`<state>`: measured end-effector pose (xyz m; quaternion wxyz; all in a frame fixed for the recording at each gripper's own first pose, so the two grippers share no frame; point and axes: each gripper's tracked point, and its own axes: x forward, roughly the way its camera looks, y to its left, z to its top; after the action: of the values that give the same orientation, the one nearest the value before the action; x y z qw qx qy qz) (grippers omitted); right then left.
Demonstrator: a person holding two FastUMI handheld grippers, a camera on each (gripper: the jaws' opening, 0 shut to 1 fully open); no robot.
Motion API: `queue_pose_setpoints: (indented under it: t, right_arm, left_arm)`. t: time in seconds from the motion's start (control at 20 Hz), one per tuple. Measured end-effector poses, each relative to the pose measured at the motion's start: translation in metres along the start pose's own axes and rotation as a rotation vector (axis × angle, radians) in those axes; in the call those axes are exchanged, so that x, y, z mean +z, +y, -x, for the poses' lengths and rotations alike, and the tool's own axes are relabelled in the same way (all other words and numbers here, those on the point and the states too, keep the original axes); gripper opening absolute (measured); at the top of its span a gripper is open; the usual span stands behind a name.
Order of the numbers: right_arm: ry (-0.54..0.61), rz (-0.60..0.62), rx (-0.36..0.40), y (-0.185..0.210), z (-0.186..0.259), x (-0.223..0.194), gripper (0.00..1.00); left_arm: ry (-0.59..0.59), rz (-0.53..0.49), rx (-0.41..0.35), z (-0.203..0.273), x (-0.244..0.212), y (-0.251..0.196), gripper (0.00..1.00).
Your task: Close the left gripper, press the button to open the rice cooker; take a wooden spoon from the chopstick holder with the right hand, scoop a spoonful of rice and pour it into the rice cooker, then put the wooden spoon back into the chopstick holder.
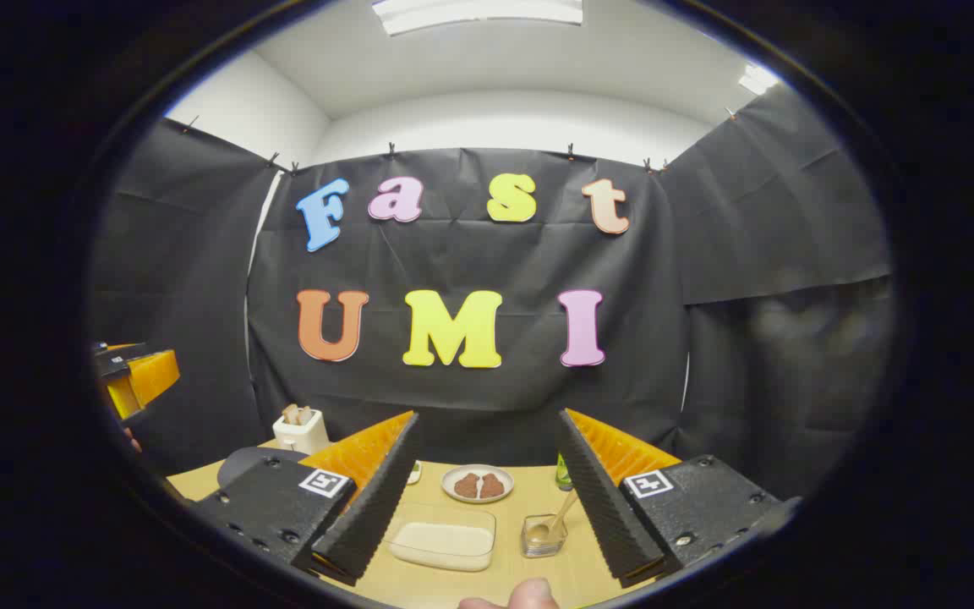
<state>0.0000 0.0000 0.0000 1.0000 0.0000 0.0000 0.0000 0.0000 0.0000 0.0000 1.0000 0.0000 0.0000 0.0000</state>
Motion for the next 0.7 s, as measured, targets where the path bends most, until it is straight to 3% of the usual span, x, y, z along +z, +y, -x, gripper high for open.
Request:
queue_pose_setpoints:
  t: [0.05, 0.7]
  right_arm:
    - [-0.001, -0.001, -0.001, 0.0, -0.002, 0.001, 1.0]
    - [0.017, -0.012, 0.027, 0.009, -0.022, -0.007, 1.0]
  left_arm:
    - [-0.002, 0.001, 0.003, -0.002, 0.0, 0.002, 0.94]
    - [0.013, -0.008, 0.055, -0.009, -0.011, 0.006, 0.94]
